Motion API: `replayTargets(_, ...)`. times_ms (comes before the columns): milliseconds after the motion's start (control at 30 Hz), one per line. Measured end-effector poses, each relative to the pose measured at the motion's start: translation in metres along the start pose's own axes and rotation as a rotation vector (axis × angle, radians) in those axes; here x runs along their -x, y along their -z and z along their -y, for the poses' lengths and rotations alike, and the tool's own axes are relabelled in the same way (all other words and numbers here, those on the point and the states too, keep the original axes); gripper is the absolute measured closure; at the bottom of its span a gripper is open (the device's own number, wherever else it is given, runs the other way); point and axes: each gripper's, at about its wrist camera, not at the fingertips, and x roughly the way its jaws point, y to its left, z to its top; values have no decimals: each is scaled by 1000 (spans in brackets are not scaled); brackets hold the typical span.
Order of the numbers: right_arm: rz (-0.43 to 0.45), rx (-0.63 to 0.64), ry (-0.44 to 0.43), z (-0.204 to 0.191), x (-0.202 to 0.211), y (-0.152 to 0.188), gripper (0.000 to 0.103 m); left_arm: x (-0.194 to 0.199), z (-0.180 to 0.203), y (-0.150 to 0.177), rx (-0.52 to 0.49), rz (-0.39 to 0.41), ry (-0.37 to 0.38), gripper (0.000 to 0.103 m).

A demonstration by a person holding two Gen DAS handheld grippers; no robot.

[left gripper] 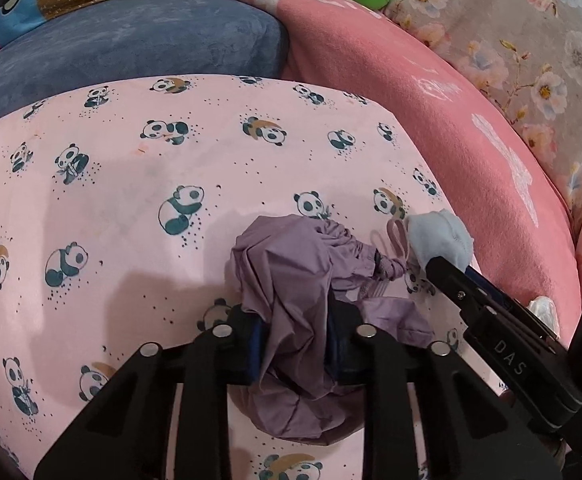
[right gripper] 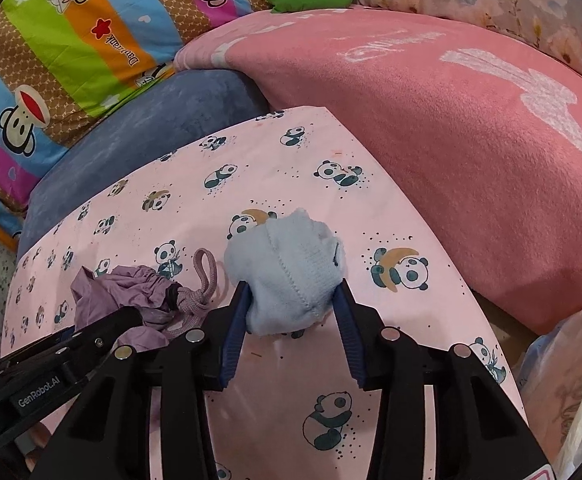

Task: Collect trash
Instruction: 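Grasp the purple cloth with the left tool while the right tool grasps the light blue sock, then carry the purple cloth and blue sock with both tools over the bin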

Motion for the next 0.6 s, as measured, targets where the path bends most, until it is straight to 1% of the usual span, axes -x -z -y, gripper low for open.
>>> replayTargets(67, 1, -7, -11, 1, 5, 3, 70, 4, 3, 2, -4, 1, 3, 88)
replayTargets(100, 4, -17, -20, 2, 11, 5, 74, 7, 5, 3, -5, 3, 5, 88)
replayTargets(200, 8, -23, -30, 2, 22, 12, 77, 15, 12, 6, -9, 7, 14, 89)
replayTargets(400, 38, -31, -38, 1, 62, 29, 78, 45, 34, 18, -55, 41, 15, 89)
replayTargets(433, 52, -36, -41, 1, 76, 36, 78, 53, 39, 21, -68, 52, 14, 89)
replayTargets(567, 79, -40, -43, 4, 106, 53, 78, 77, 55, 34, -105, 85, 14, 89)
replayTargets(600, 93, -43, -42, 5, 119, 60, 78, 83, 60, 38, -116, 93, 16, 89)
